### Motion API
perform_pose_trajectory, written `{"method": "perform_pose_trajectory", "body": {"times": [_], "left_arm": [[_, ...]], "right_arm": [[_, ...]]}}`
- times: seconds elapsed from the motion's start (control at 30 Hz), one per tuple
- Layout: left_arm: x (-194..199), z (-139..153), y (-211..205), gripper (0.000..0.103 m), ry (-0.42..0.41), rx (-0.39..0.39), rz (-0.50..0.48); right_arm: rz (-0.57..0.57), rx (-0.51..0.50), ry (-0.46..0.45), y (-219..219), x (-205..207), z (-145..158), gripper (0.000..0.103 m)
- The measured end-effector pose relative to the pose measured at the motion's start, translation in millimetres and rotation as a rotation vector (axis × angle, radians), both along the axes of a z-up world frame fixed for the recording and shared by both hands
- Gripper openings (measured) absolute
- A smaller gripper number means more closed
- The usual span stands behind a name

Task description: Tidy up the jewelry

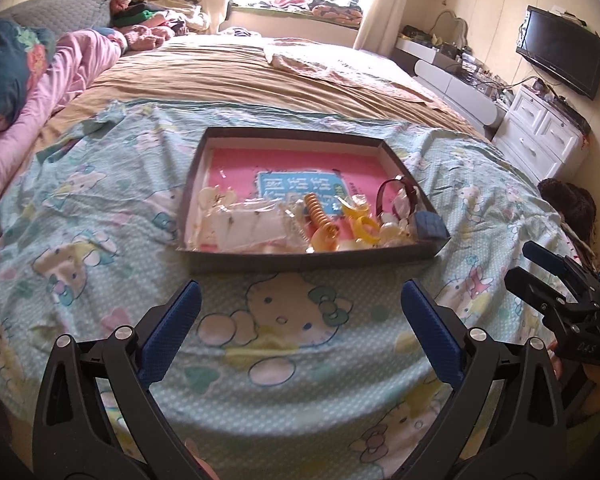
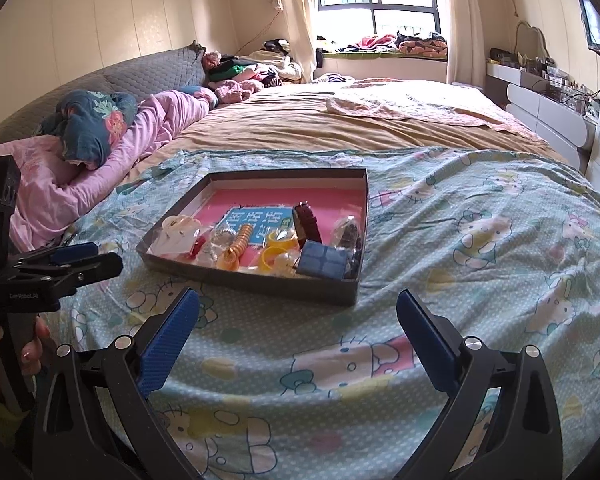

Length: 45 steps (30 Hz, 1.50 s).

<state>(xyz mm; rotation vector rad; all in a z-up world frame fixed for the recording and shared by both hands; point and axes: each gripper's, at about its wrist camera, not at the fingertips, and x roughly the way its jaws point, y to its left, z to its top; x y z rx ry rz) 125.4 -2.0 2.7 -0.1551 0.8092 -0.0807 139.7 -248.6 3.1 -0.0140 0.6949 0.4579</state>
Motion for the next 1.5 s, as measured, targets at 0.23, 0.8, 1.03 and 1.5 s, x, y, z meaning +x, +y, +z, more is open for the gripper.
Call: {"method": "perform_pose_trajectory", "body": {"times": [0.23, 0.8, 1.03, 1.5], "left_arm": [[-14.5, -11.8, 0.1, 0.093, 0.010, 0.021, 0.000], [-21.0, -9.8, -10.4, 0.093, -0.001, 0.043, -0.014], [-22.7, -7.4, -13.0, 0.093, -0.008, 0.039, -0.020], [-23.3, -4.9, -11.4, 0.093, -0.009, 0.049, -0.005]], "right_arm": [[-0.002, -0.001, 0.052, 6.7, -7.9, -15.9, 0.098], [0.029, -0.018, 0.068, 18.5, -15.4, -16.9, 0.098], [0.024, -0.015, 0.061, 16.3, -15.7, -14.5, 0.098], [0.025, -0.013, 0.057, 14.5, -15.3, -12.2, 0.098]]}}
